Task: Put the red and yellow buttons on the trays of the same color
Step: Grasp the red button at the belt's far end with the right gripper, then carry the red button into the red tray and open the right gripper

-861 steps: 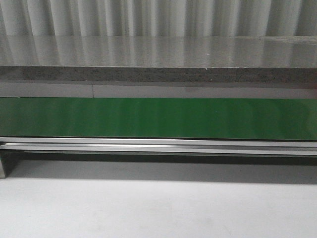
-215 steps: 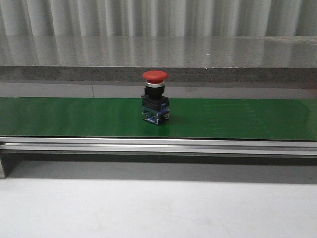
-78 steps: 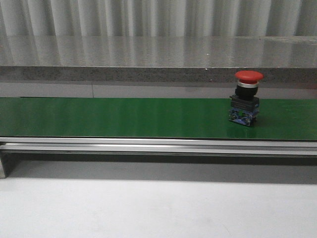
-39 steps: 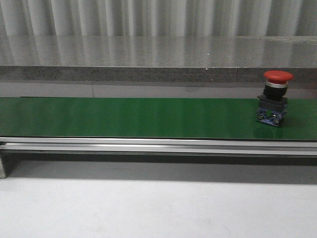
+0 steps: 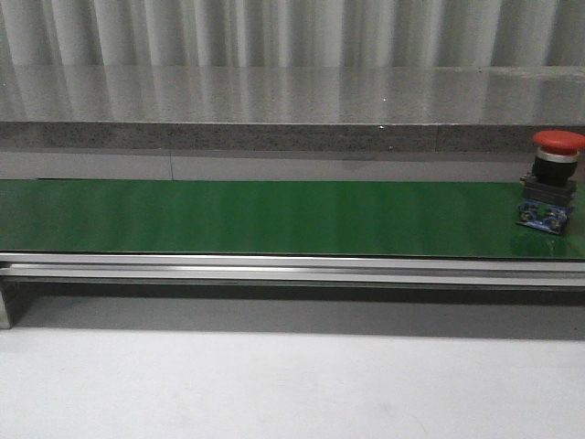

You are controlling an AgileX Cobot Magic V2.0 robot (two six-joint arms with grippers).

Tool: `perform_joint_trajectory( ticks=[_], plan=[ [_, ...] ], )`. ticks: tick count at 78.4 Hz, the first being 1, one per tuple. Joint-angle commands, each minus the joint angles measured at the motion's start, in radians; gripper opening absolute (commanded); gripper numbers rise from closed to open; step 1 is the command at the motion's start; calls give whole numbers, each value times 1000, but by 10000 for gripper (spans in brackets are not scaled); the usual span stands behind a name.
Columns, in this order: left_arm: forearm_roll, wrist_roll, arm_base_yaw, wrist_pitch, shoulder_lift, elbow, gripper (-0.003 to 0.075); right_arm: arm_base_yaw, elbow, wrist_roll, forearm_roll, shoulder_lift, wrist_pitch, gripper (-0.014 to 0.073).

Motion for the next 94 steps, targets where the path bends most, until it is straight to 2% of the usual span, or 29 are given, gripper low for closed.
perform_joint_trajectory(
  ticks=[1, 24, 35, 43, 47, 55, 59, 73, 88, 94],
  plan=[
    [-14, 0, -6, -74, 1, -29, -20, 17, -65, -77, 51, 31, -1, 631],
    [-14, 0, -6, -74, 1, -29, -20, 24, -161, -109, 66, 197, 23, 631],
    [-14, 0, -6, -74, 1, -29, -20, 22, -210, -131, 49, 269, 6, 589],
    [-14, 0, -6, -74, 1, -29, -20, 22, -229, -133, 10, 301, 11, 453],
    [-14, 0, -6, -74, 1, -29, -20, 22, -233, -133, 6, 311, 9, 319],
    [-14, 0, -6, -74, 1, -29, -20, 22, -235, -132, 6, 314, -5, 121],
    [-14, 0, -6, -74, 1, -29, -20, 22, -242, -132, 6, 311, -5, 89],
    [-14, 0, -6, -74, 1, -29, -20, -25, -337, -123, 1, 306, 49, 79],
    [-14, 0, -6, -74, 1, -29, -20, -142, -460, -65, -1, 306, 68, 79],
    [-14, 0, -6, -74, 1, -29, -20, -233, -505, -25, -1, 306, 31, 79]
  ],
)
